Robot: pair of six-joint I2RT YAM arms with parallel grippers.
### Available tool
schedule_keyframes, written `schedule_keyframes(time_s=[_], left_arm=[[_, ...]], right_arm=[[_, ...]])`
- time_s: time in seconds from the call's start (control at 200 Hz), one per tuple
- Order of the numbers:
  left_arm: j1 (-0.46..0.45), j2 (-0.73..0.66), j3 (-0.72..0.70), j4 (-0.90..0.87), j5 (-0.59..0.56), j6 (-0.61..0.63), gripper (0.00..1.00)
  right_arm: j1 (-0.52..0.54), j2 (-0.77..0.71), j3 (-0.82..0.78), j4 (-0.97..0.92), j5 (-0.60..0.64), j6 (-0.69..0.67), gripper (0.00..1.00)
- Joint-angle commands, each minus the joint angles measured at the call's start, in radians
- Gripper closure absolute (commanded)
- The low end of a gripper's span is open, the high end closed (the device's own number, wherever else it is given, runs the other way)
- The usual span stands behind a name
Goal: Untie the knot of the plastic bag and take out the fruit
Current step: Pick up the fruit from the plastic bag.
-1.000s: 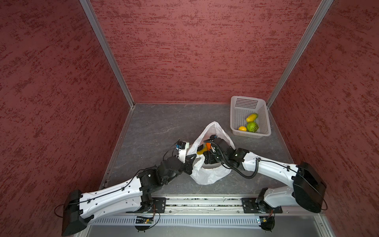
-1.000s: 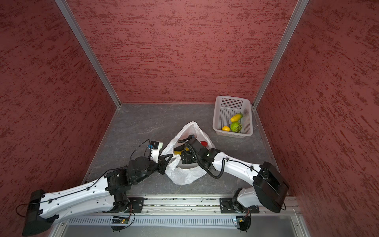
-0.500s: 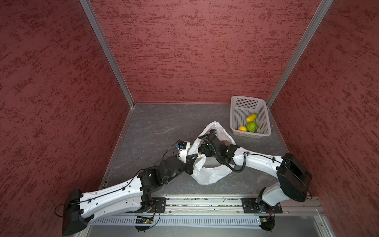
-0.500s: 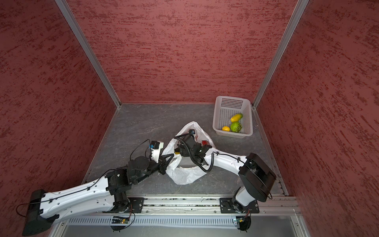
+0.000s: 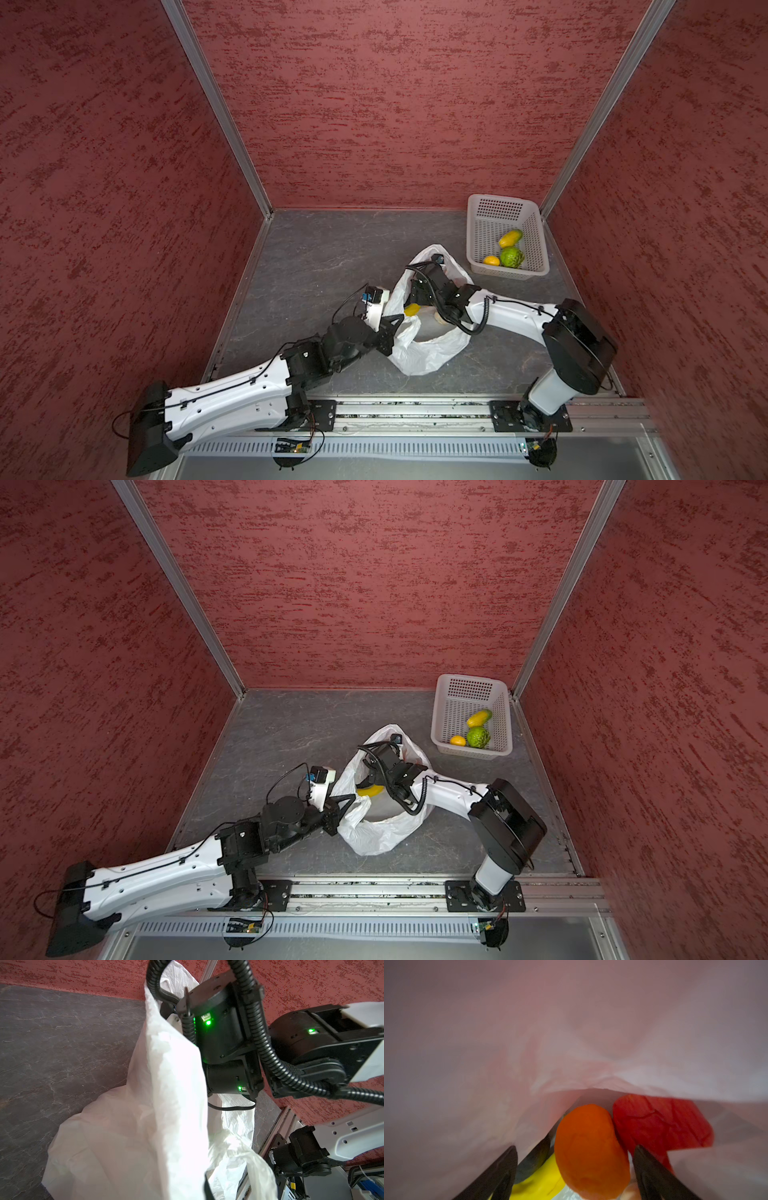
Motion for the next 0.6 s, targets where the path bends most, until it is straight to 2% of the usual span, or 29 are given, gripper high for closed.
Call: schedule_keyframes(time_s=[0.0,0.225,0.301,0.396,0.591], left_arm=[[0.0,0.005,0.001,0.023,0.015,0.004,1.0],[0.001,0.006,0.0,0.02,0.019,0.0,1.0],[0.0,0.004,0.001,0.017,0.017,0.002,1.0],[0.001,0.0,0.001,0.015,0.015,0.002,1.0],[0.0,-0.001,-0.001,0.01,0.005,-0.001,1.0]], right_arm=[[-0.004,0.04,0.026,0.032,-0.031,0.011,0.12],[-0.014,0.104,0.043,0.035,-0.044,0.018,0.17],[-0.017,0.116,0.042,0.034,-0.043,0.021,0.28],[-0.017,0.109,0.035,0.039,-0.039,0.026,0.36],[-0.017,0.049,0.007,0.042,-0.054,0.012,0.46]])
